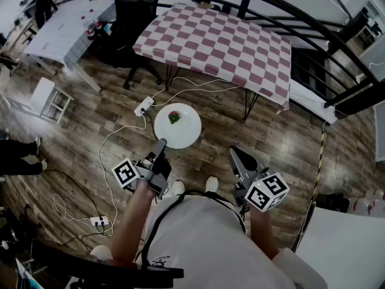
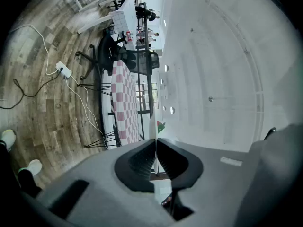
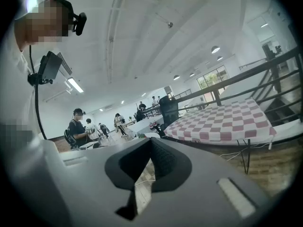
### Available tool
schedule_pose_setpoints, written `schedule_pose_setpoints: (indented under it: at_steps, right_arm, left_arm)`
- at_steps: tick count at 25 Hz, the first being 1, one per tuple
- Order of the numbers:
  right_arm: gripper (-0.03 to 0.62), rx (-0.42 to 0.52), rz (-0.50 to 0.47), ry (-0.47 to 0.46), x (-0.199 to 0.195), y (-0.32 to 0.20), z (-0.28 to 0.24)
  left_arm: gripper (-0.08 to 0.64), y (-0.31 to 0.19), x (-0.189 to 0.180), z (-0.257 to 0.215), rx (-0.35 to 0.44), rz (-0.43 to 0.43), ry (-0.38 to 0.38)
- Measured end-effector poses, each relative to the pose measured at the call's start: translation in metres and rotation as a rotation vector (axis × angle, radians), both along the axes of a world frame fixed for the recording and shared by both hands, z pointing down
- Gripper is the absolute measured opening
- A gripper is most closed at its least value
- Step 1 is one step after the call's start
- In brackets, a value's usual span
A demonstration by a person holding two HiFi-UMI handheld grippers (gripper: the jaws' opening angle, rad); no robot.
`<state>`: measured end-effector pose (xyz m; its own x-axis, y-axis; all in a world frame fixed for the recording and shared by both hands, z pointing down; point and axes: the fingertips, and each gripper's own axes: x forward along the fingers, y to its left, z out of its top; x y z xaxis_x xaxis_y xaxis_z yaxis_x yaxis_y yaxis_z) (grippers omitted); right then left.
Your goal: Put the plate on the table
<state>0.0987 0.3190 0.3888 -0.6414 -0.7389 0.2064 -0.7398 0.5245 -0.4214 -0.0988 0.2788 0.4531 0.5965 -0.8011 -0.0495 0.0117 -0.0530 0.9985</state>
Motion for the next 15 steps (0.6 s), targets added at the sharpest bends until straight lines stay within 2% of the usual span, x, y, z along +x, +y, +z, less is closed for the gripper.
schedule_pose_setpoints:
  at_steps: [15]
  right_arm:
    - [0.009,-0.011,-0.077,0.021,-0.032,0.009,0.003]
  left_arm:
    - [0.020,0.010,-0.026,0.004,-0.006,-0.021,0.006]
